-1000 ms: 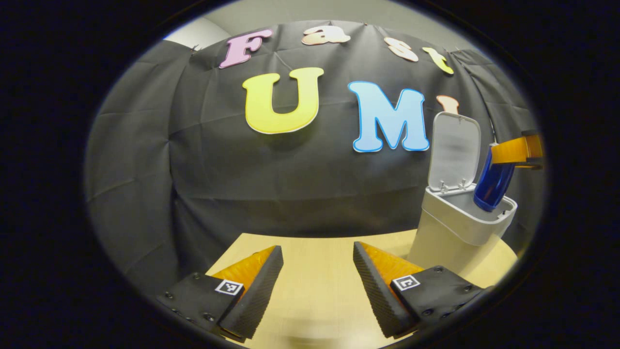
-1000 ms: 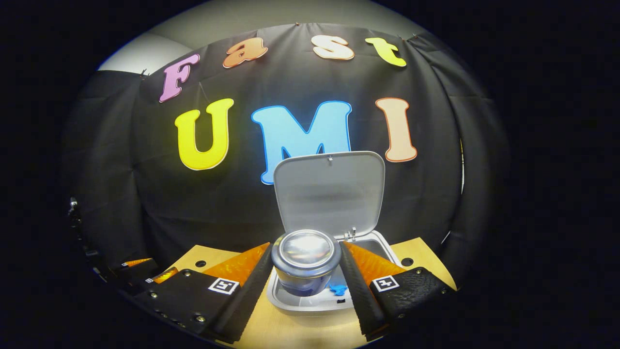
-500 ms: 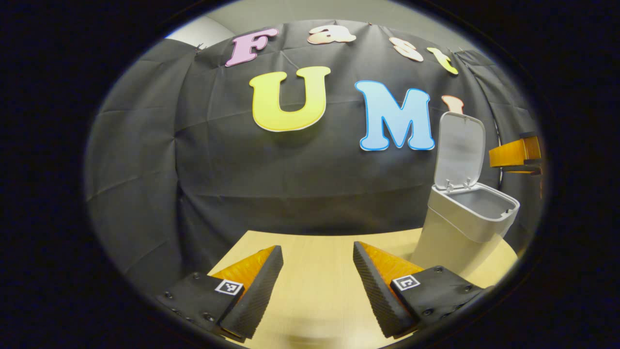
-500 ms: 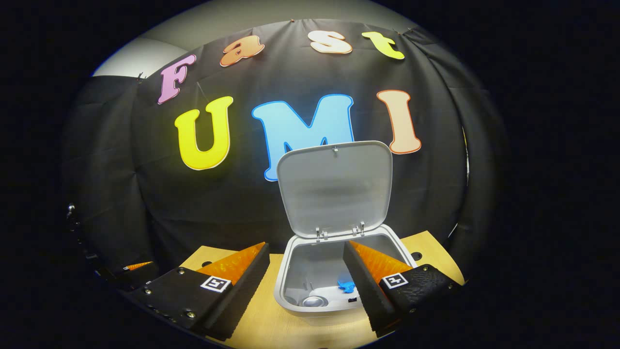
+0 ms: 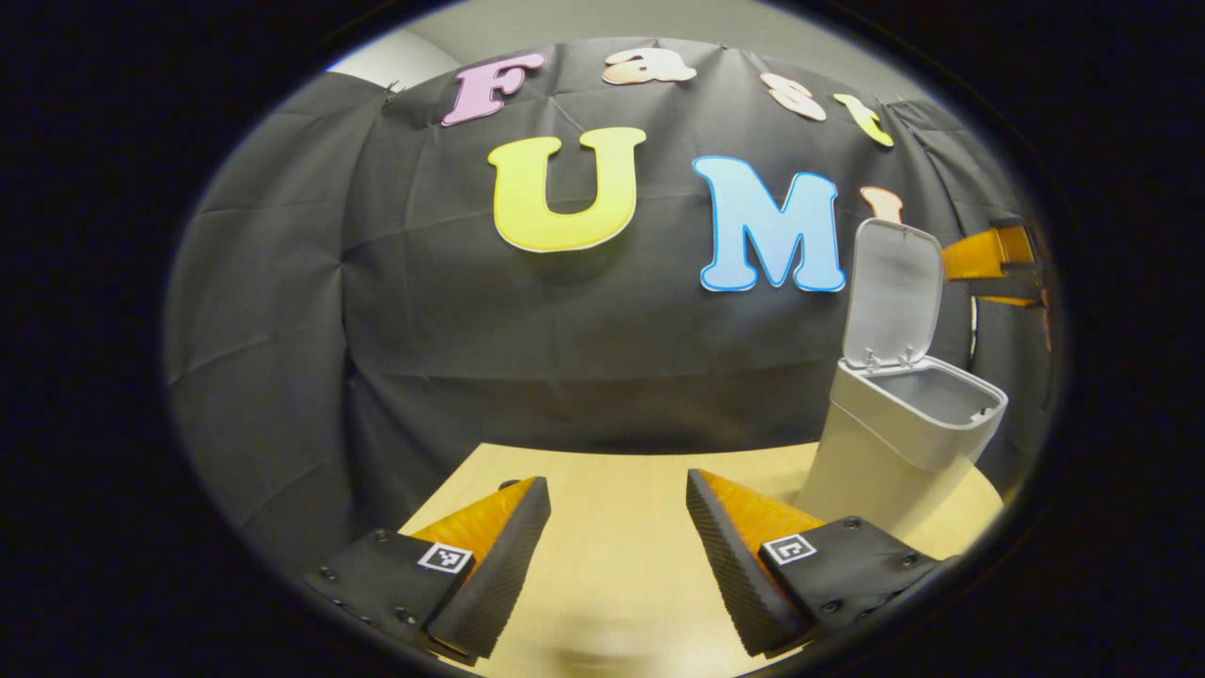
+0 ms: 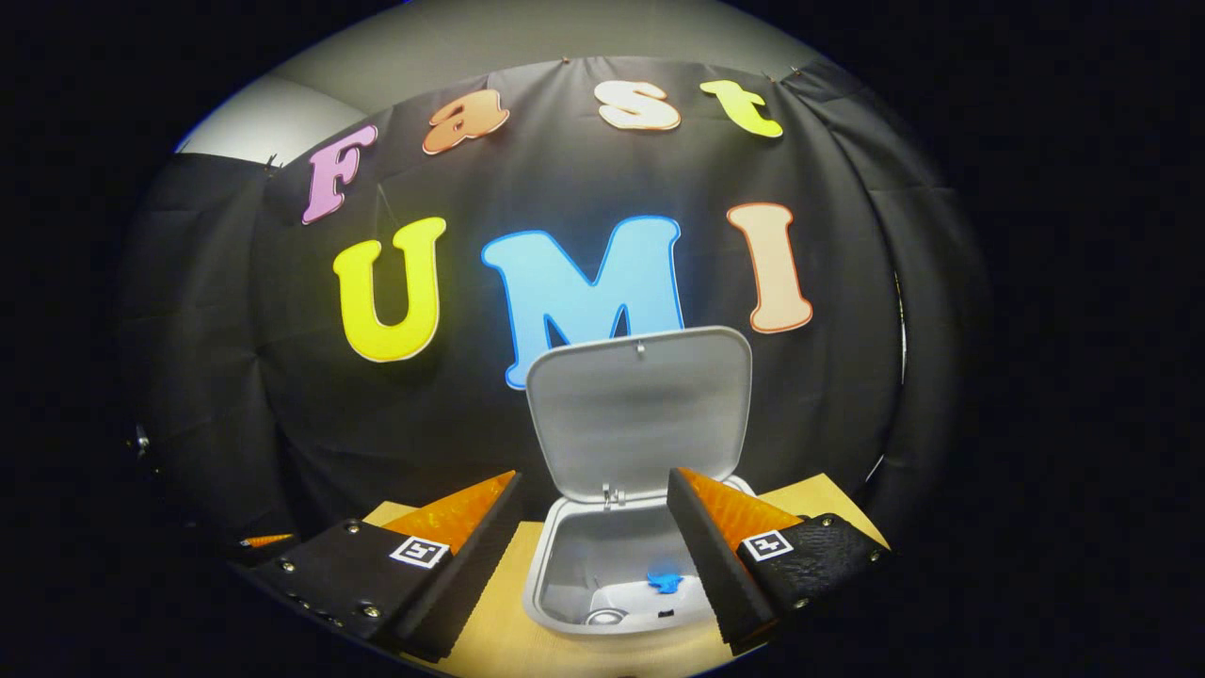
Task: Press the lid of the desktop garbage bin to open it, pick up the crumpled paper on the desktop and throw it into the bin, then pick up the pop can on the desktop and drop it into the bin, and finally close the garbage bin lid.
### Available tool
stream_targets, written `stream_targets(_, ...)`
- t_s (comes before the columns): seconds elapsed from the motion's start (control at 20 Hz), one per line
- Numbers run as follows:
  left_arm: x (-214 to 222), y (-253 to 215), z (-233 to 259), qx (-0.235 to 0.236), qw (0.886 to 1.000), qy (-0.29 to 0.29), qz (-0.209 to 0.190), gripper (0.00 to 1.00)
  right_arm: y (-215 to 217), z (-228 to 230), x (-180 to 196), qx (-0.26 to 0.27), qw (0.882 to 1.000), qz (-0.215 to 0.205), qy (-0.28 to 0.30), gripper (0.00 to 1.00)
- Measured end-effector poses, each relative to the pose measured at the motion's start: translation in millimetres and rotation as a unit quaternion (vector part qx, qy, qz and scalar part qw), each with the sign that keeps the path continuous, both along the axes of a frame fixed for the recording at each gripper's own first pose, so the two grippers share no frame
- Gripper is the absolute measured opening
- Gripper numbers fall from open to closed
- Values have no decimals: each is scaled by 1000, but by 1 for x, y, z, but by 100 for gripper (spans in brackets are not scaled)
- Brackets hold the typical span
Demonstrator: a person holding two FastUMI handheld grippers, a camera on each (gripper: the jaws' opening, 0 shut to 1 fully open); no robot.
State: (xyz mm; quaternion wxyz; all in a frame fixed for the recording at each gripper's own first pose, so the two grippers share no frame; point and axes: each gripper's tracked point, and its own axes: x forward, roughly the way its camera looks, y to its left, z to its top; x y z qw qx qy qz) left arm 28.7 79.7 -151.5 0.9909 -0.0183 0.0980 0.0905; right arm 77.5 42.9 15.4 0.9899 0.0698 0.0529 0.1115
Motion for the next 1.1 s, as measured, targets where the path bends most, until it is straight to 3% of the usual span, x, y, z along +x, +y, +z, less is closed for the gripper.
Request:
stream_targets(0.1,-1,-2,-1,-3,1000,3,-2,96,-3,17,10,-2,1000,-8,-24,97)
stream_targets(0.6,-7,5,-9,-2,1000,14,2,96,-3,91,50,-27,984,-64,-162,97)
stream_targets(1.1,-7,18,-20,-5,999,27,16,96,-17,67,96,-29,986,-106,-122,97)
